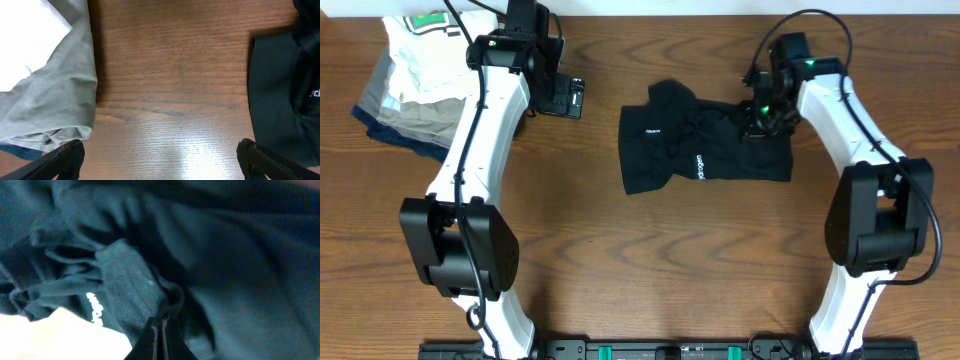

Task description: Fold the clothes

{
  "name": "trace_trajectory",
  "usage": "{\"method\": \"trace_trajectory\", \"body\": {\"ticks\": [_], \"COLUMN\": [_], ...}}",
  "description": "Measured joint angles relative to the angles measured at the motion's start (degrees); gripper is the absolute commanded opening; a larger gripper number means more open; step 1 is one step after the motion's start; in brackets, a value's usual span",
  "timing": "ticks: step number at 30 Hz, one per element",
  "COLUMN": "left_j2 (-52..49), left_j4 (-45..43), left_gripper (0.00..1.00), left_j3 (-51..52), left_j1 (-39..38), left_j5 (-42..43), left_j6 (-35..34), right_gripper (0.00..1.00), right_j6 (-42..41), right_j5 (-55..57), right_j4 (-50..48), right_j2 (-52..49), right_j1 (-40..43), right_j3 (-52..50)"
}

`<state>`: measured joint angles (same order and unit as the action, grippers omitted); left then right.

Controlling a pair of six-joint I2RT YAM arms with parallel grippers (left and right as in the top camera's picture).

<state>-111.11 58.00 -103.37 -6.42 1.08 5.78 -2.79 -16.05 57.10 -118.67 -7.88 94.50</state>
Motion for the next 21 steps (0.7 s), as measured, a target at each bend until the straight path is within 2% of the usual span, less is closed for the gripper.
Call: {"method": "trace_trajectory", "body": {"ticks": [11, 16, 18, 20, 21], "left_j2": [0.0, 0.0, 0.0, 0.0, 0.0], "left_j4": [0.0, 0.0, 0.0, 0.0, 0.0], "left_gripper": [0.98, 0.98, 0.98, 0.98, 0.98], "left_j3": [0.0, 0.0, 0.0, 0.0, 0.0], "left_j1": [0.0, 0.0, 0.0, 0.0, 0.0], "left_j5": [0.0, 0.0, 0.0, 0.0, 0.0], "left_j6": [0.0, 0.0, 0.0, 0.0, 0.0], "right_gripper": [0.03, 0.05, 0.12, 0.30, 0.44], "right_j6": [0.1, 0.8, 1.7, 2.7, 3.5], "right_j5": [-1.7, -3.8, -5.0, -5.7, -6.2], "right_j4": [-0.2, 3.3, 5.8, 8.2, 9.5], "right_j2": [0.0, 0.0, 0.0, 0.0, 0.0], "right_j1": [-10.6, -12.8, -12.7, -12.5, -12.5], "right_j3": [-0.2, -0.2, -0.2, -0.2, -0.2]}}
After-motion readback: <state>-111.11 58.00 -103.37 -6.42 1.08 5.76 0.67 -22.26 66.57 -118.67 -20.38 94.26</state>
